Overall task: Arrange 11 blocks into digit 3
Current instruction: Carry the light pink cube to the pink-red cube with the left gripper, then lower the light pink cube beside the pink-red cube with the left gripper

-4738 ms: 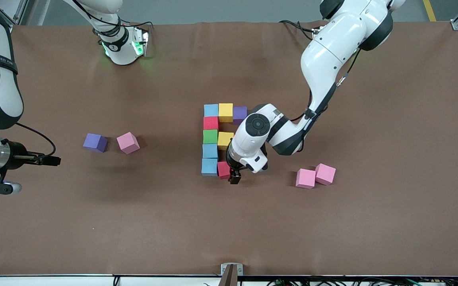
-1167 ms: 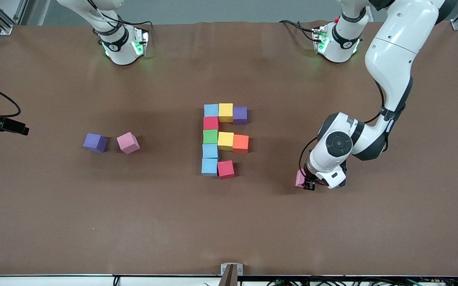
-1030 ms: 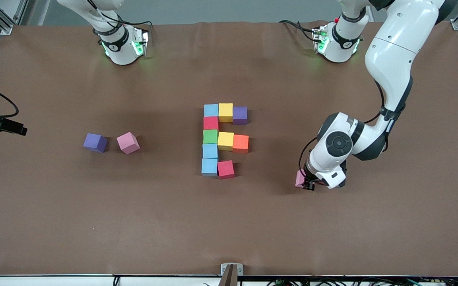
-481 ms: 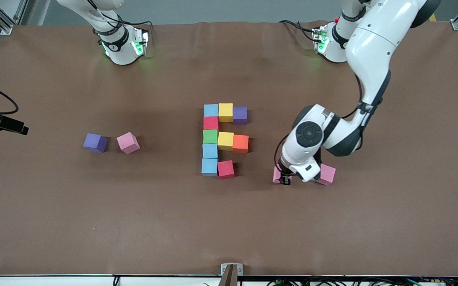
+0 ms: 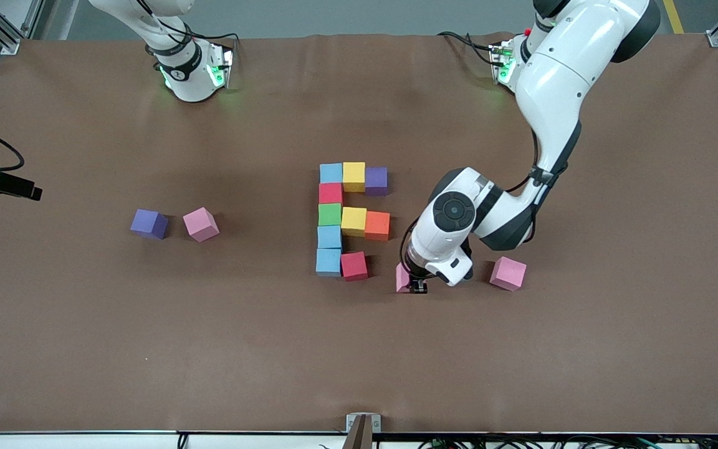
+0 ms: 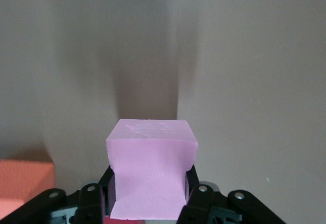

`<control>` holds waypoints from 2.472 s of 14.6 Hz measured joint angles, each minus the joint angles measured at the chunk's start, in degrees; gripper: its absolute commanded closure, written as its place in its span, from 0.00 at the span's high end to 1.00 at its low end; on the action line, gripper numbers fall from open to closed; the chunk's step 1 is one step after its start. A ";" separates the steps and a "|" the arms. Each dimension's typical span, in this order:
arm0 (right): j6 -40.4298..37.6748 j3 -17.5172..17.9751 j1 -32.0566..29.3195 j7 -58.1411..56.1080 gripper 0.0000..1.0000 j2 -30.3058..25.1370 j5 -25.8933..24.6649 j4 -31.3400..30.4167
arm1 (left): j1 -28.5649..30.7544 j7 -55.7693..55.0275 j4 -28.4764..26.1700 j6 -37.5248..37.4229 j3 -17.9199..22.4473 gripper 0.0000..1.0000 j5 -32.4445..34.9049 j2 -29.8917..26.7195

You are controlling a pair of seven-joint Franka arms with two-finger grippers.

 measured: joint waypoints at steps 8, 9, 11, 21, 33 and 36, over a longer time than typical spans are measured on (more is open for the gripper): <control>3.53 0.16 0.17 -0.31 1.00 -4.30 0.01 -4.70 | -4.58 -2.36 1.38 2.12 0.01 0.18 -1.94 3.37; 4.90 0.16 0.17 -0.31 1.00 -5.54 0.01 -6.80 | -4.80 -2.41 1.38 2.12 0.02 0.18 -2.02 3.59; 5.54 0.18 0.17 -0.32 1.00 -7.39 0.01 -9.34 | -5.05 -2.47 1.39 2.12 0.10 0.18 -2.03 4.09; 4.55 0.27 0.17 -0.35 1.00 -10.74 -0.01 -11.11 | -6.03 -2.60 1.69 3.13 0.40 0.18 -2.03 4.63; 4.23 0.15 0.16 -0.35 1.00 -10.75 -0.02 -11.18 | -6.31 -2.60 1.79 3.41 0.54 0.72 -2.02 4.85; 3.98 0.17 0.16 -0.35 1.00 -10.81 0.07 -10.98 | -6.35 -2.60 1.77 3.41 0.59 1.00 -2.02 5.12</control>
